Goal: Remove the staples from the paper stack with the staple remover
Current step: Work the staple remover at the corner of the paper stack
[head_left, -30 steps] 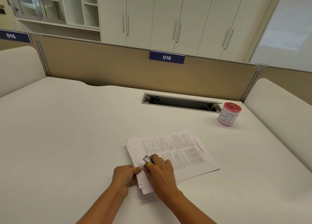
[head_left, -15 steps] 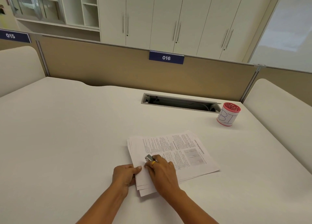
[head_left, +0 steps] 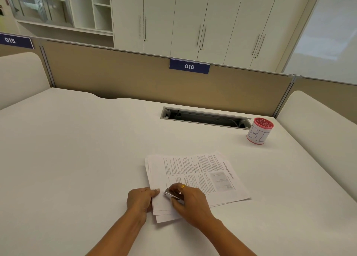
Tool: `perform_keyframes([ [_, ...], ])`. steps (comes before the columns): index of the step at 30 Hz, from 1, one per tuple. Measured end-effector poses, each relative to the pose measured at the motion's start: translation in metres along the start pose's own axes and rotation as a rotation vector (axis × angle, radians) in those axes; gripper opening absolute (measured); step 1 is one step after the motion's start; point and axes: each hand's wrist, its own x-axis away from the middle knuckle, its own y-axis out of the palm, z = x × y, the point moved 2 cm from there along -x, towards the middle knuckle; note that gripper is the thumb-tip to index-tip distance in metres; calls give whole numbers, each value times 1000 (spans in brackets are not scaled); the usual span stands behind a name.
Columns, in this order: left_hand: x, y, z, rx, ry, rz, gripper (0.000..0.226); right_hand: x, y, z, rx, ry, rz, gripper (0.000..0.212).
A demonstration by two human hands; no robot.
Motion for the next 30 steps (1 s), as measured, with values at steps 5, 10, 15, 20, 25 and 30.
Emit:
perform_keyframes([
  [5,1,0,1,-17,3,-2,8,0,1,-3,-2,-12,4,28],
  [10,2,0,2,-25,5,-21,7,-1,0,-7,-29,-8,1,29],
  [15,2,0,3,-31,11,-18,9,-1,-1,-8,-29,-4,-7,29],
  [20,2,-1,2,-31,18,-13,9,-1,0,-8,-33,-3,-11,28],
  [25,1,0,2,-30,17,-34,7,-1,4,-9,-46,11,-9,30],
  [30,0,-2,1,-18,8,-43,11,-1,5,-7,-64,26,12,31],
])
